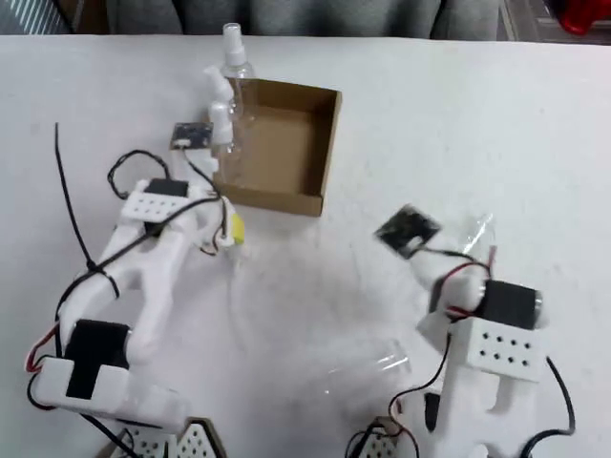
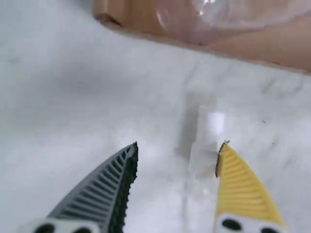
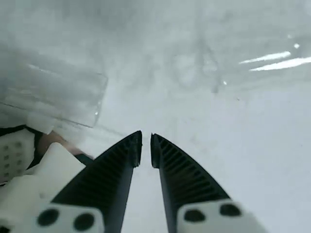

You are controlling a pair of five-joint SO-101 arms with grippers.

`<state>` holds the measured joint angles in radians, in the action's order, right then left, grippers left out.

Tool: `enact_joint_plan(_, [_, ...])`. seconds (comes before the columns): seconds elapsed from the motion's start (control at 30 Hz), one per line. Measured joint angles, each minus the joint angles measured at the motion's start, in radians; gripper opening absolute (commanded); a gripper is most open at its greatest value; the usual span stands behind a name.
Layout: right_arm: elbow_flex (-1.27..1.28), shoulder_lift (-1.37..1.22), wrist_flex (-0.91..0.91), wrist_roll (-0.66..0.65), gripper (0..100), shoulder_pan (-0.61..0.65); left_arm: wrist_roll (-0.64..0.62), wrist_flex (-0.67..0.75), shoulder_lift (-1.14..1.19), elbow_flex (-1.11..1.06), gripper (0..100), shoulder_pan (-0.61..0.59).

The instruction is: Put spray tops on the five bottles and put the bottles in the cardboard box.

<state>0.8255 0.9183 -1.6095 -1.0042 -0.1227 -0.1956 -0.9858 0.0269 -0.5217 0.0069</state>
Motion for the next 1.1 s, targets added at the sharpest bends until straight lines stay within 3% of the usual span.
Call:
enact_joint_plan(0.1, [0.000, 0.000, -0.015, 0.037, 1.5, 0.106, -0.002, -0.025, -0.002, 0.000, 25, -0.035])
enact_joint_plan(0.2, [0.000, 0.000, 0.008, 0.110, 1.5, 0.120, 0.054, -0.068, -0.025, 0.000, 25, -0.061])
enact_joint_plan(0.3, [0.000, 0.000, 0.080, 0.172, 1.5, 0.025, 0.104, -0.118, -0.101, -0.011, 25, -0.052])
enact_joint_plan(0.43, [0.000, -0.003, 0.201, 0.133, 1.5, -0.193, 0.117, -0.164, -0.276, -0.089, 25, 0.008])
enact_joint_plan(0.57, [0.000, -0.003, 0.290, 0.043, 1.5, -0.410, 0.135, -0.170, -0.526, -0.216, 25, 0.146])
enact_joint_plan(0.73, [0.000, -0.025, 0.376, -0.029, 1.5, -0.595, 0.290, -0.204, -0.852, -0.388, 25, 0.411])
enact_joint_plan(0.93, [0.000, -0.173, 0.480, -0.075, 1.5, -0.677, 0.350, -0.322, -1.134, -0.465, 25, 0.689])
enact_joint_plan(1.1, [-0.023, -0.345, 0.586, -0.083, 1.5, -0.710, 0.354, -0.364, -1.229, -0.465, 25, 0.882])
